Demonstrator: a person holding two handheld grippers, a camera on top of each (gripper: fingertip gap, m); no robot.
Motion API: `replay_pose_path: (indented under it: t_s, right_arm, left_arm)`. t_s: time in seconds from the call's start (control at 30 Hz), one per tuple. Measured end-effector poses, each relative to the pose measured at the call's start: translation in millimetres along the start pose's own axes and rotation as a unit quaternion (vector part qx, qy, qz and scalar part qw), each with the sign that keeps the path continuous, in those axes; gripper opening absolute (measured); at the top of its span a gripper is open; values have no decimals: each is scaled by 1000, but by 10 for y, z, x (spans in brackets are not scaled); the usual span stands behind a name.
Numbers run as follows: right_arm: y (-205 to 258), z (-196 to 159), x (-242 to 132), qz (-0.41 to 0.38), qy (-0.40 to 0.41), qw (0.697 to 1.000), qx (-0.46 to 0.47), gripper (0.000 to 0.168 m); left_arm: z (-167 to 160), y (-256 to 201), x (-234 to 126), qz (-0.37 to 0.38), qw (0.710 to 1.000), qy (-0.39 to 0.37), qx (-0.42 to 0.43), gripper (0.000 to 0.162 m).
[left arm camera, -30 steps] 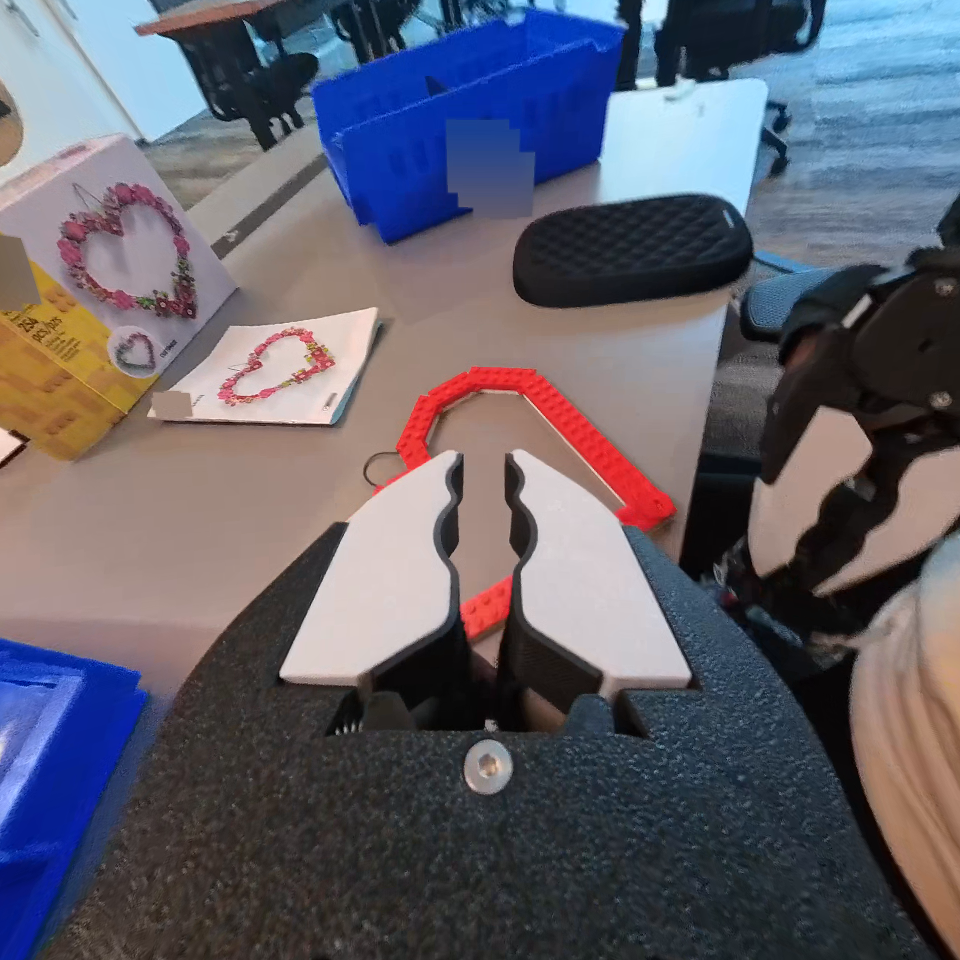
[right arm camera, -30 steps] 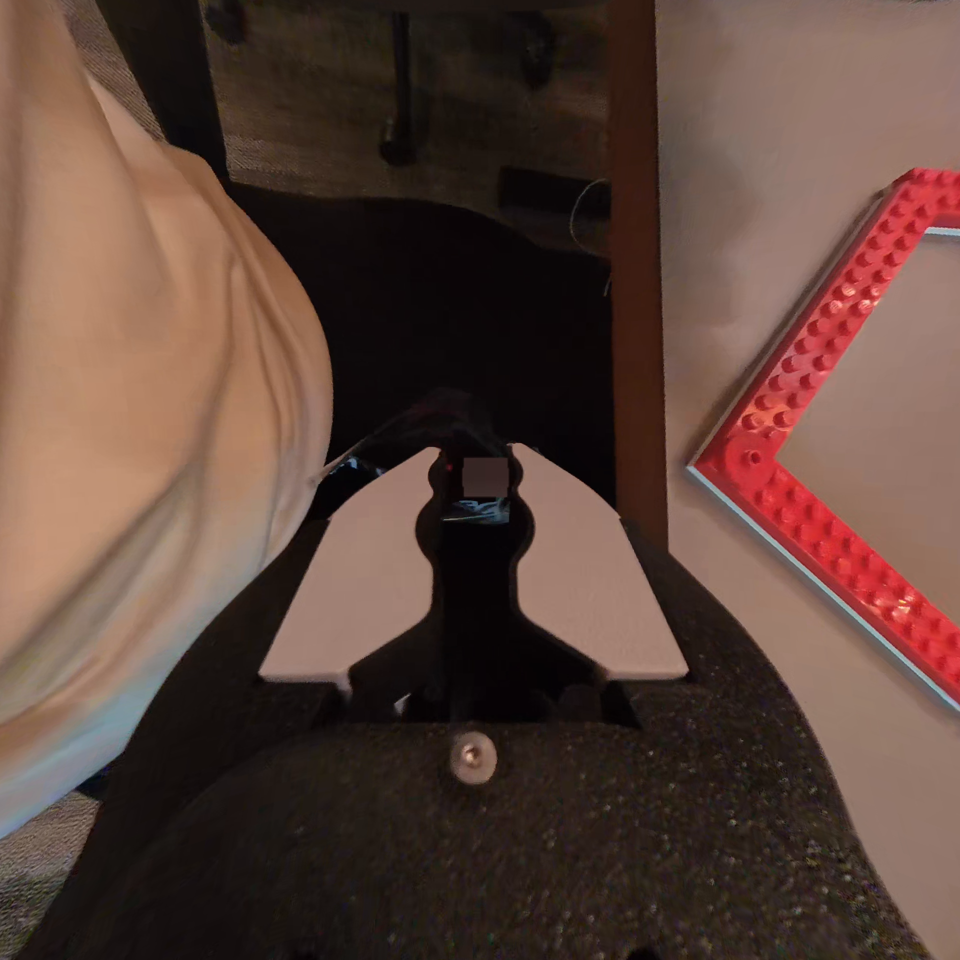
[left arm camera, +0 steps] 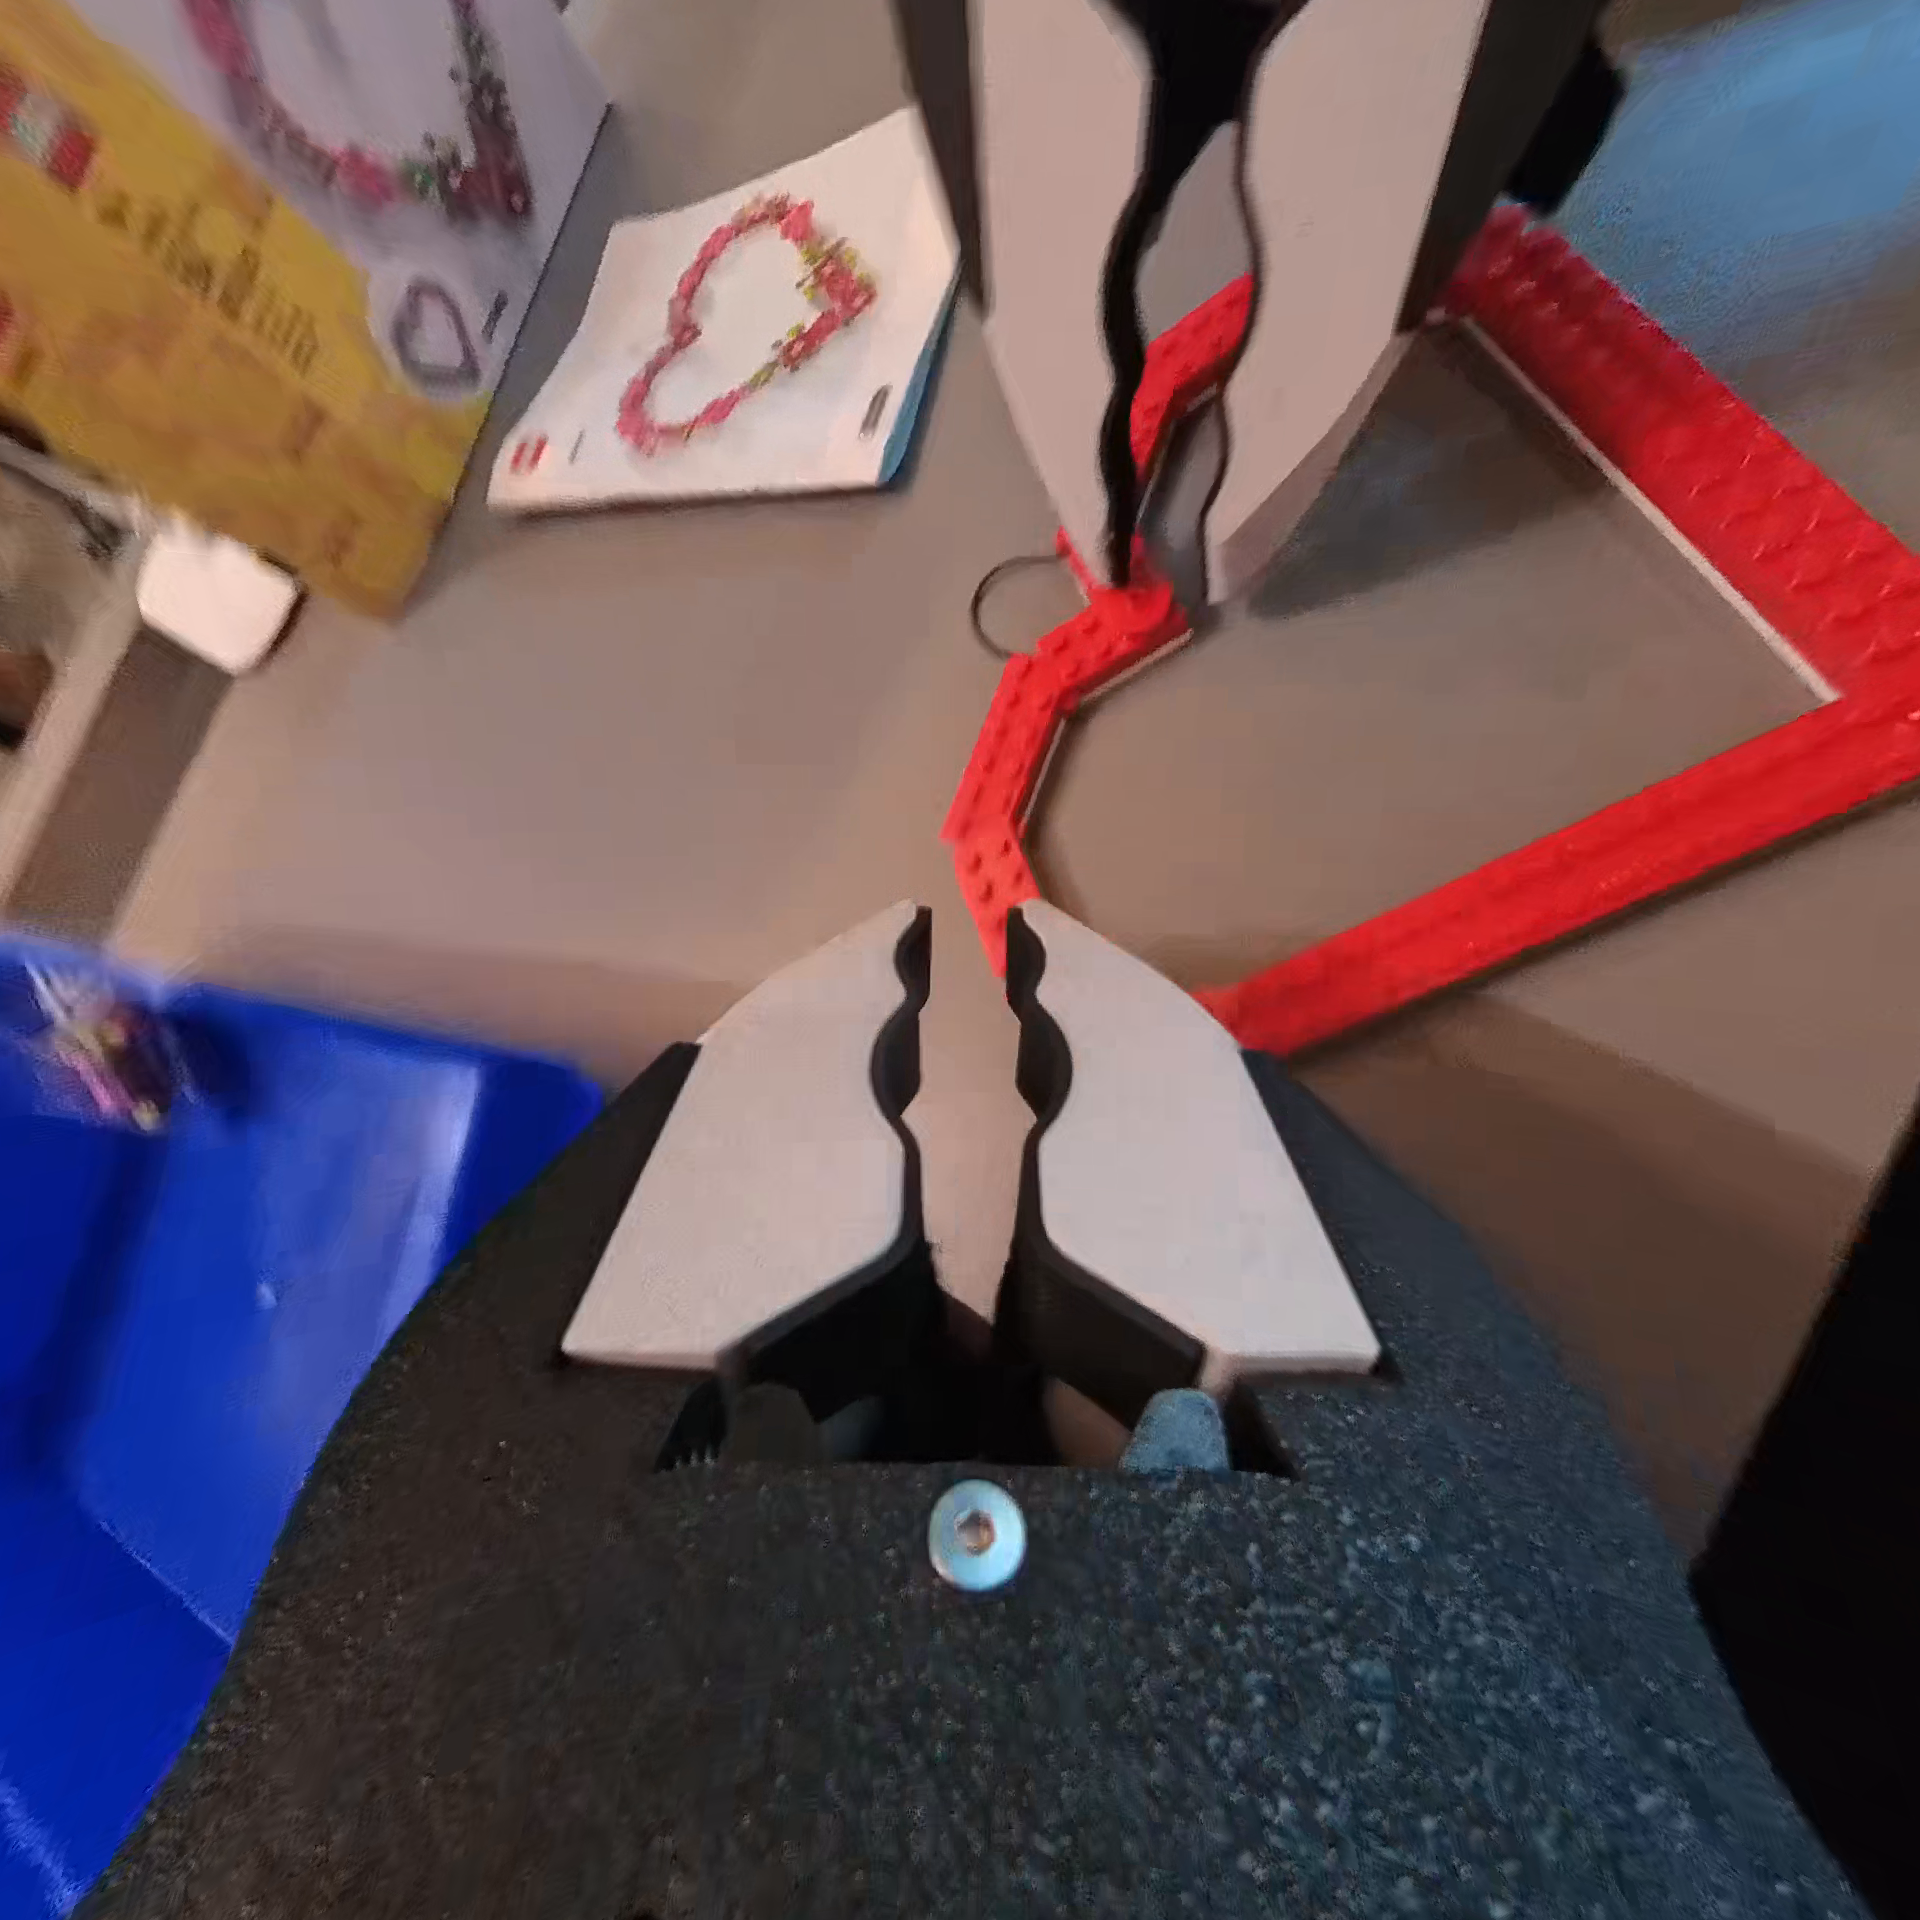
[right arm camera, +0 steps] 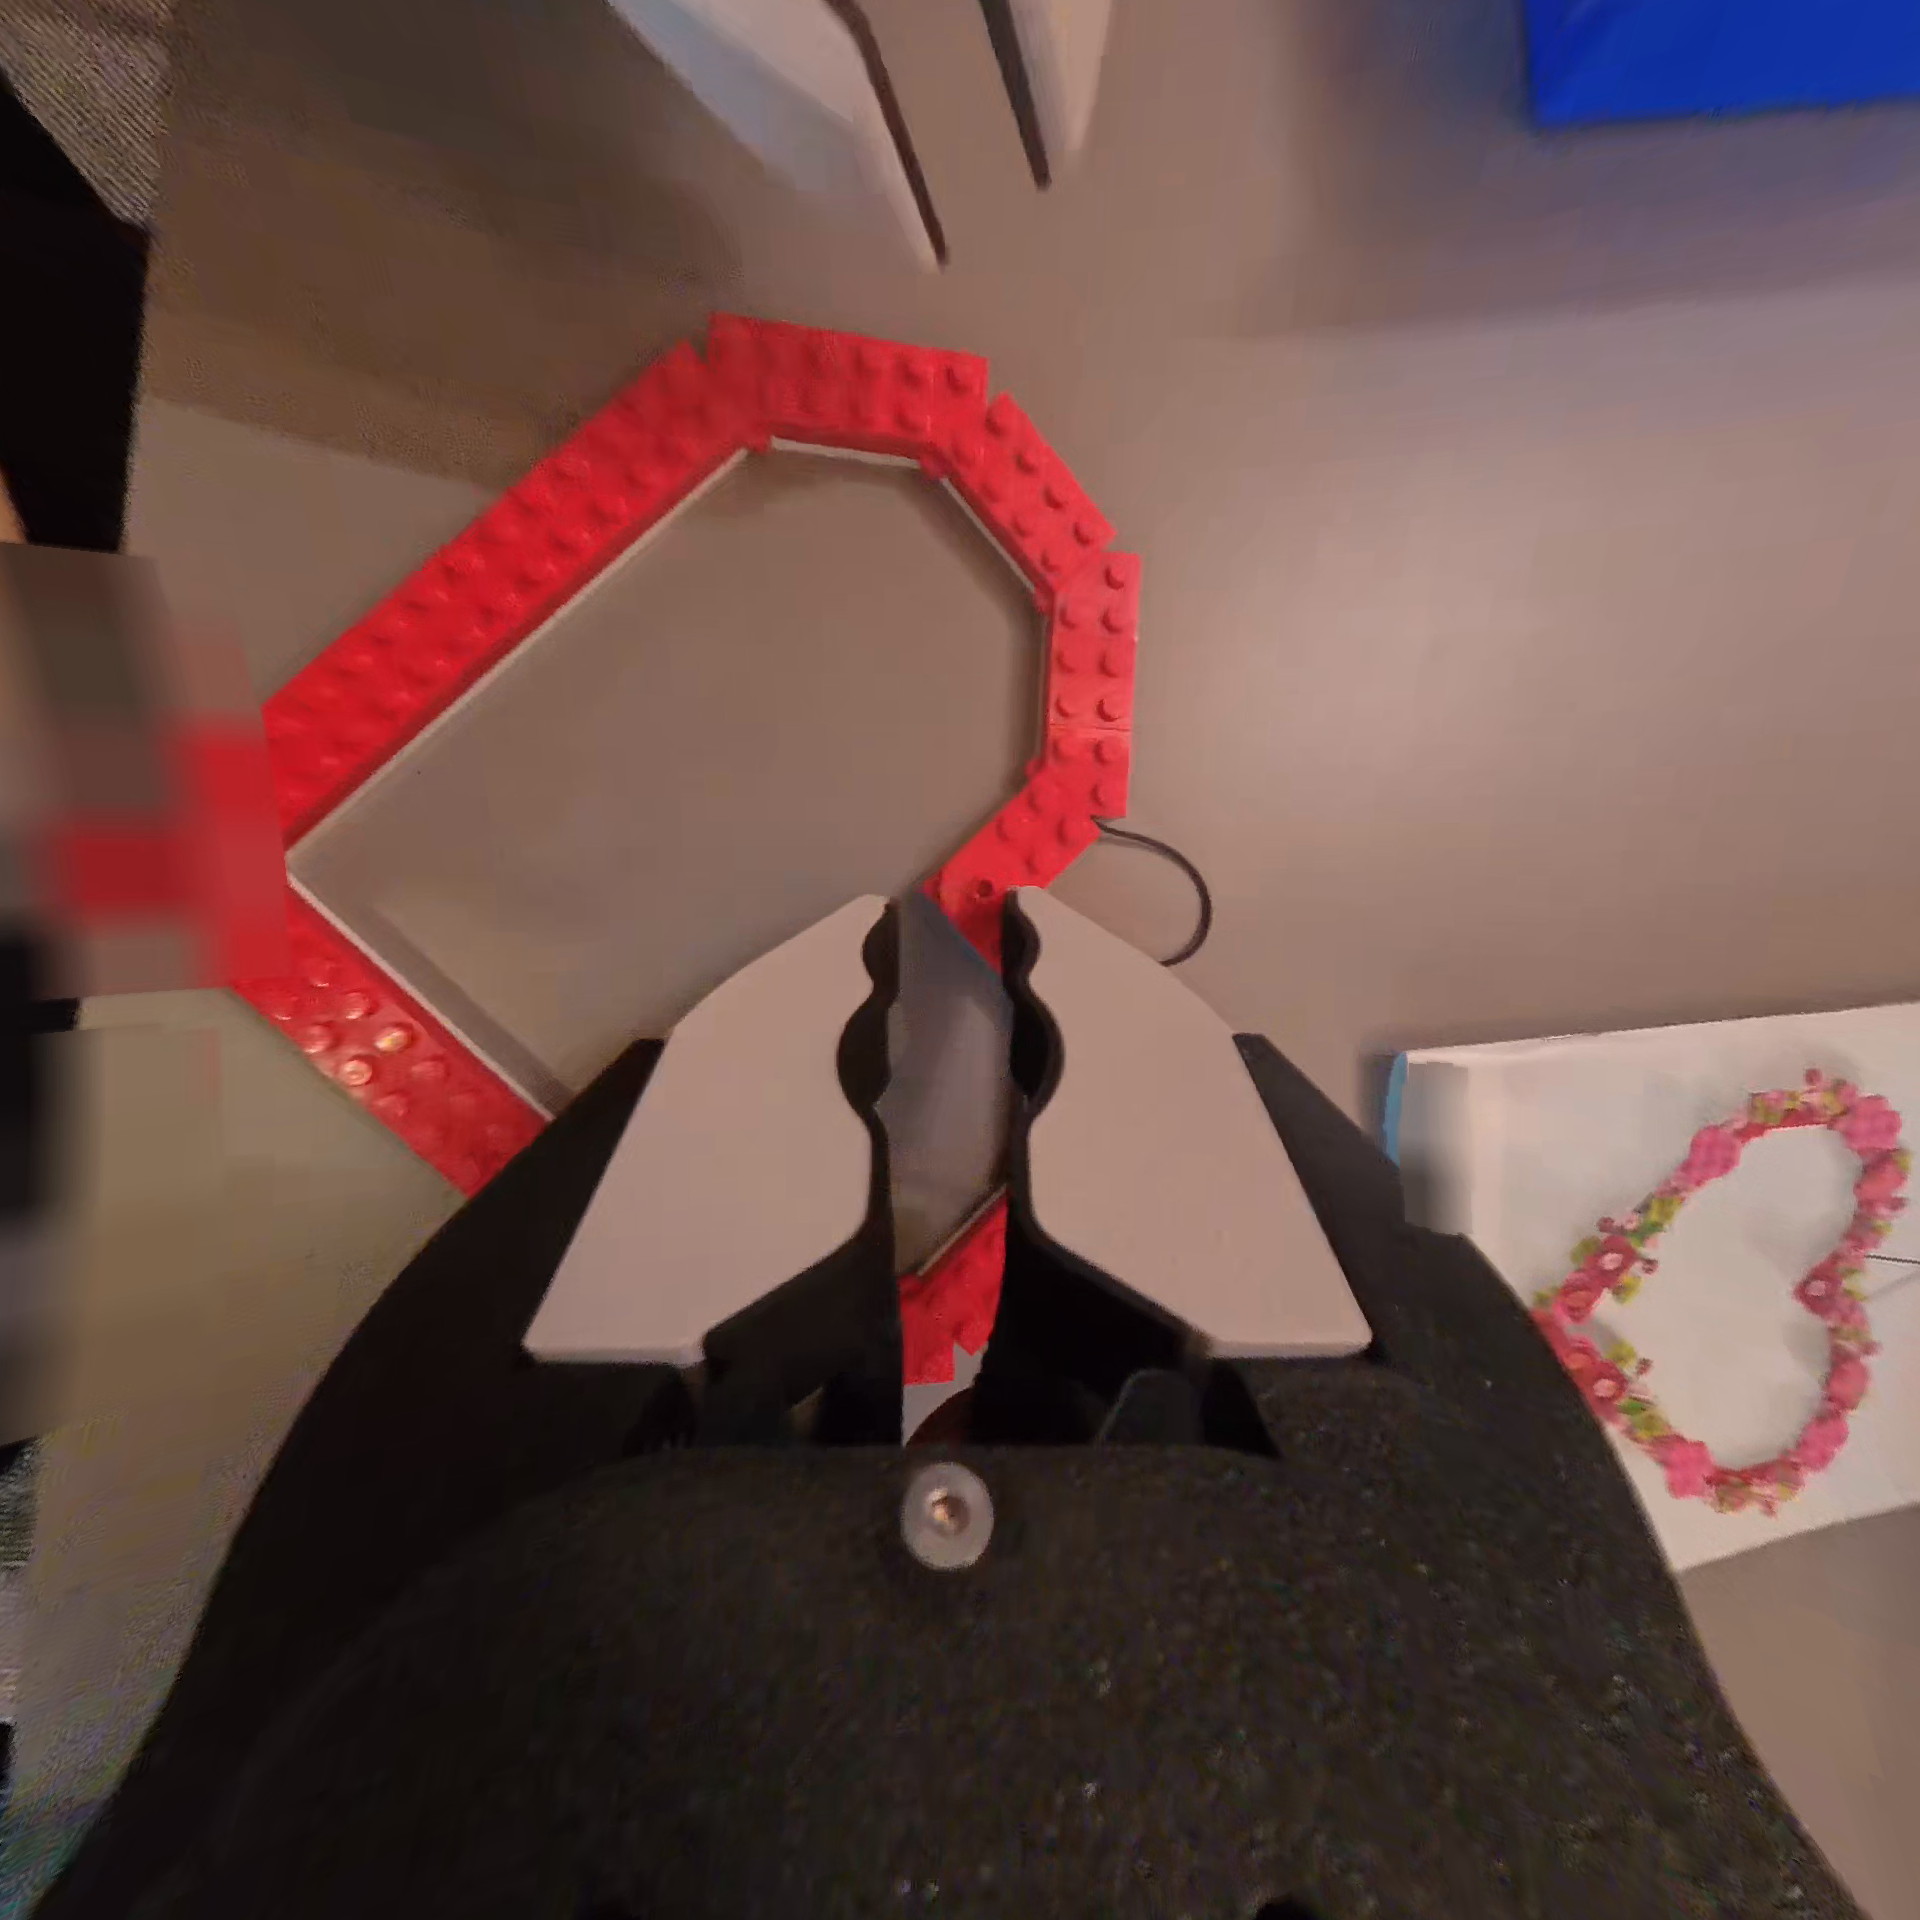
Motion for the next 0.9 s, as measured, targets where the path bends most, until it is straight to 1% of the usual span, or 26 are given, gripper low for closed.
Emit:
replay_pose_path:
  t_s: [0.1,0.2,0.3,0.37,0.4,0.53,0.6,0.67,0.77,0.83,0.9]
  right_arm:
    - [-38,25,17,-3,7,1000,3,20]
    - [-56,21,51,1,12,1000,-3,22]
    - [-58,35,61,3,8,1000,-6,22]
    - [-77,19,56,1,18,1000,-12,21]
    - [-79,26,64,1,26,999,-22,21]
    - [-84,26,58,1,47,997,-62,17]
    - [-94,26,65,-4,33,998,-62,17]
    - [-94,10,60,-14,-6,998,-56,17]
    - [-102,-20,53,-17,-78,996,34,15]
    - [-101,-27,51,-30,-95,993,66,15]
    - [-99,-29,44,-45,-103,991,78,15]
  left_arm:
    - [190,-83,290,-43,997,1,59,14]
    - [191,-54,532,-72,995,13,64,11]
    - [190,-94,650,-109,993,-11,49,11]
    - [185,-131,671,-120,992,-23,34,4]
    - [187,-145,671,-122,992,-30,22,1]
    - [168,-159,669,-109,991,-67,-29,1]
    - [160,-158,662,-102,992,-69,-29,1]
    - [154,-159,658,-94,992,-73,-31,0]
    - [153,-161,658,-90,993,-73,-28,0]
    - [153,-163,658,-87,993,-73,-24,1]
    - [153,-165,657,-82,994,-72,-23,1]
Point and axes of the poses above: each gripper's, where its closed fingertips meet, x out along the fingers, z out of its top, y = z × x across the jaws, the point moved 2 cm from there along -x, back along the fingers, and after that the axes turned 4 degrees about -y, right-handed, at the moved point
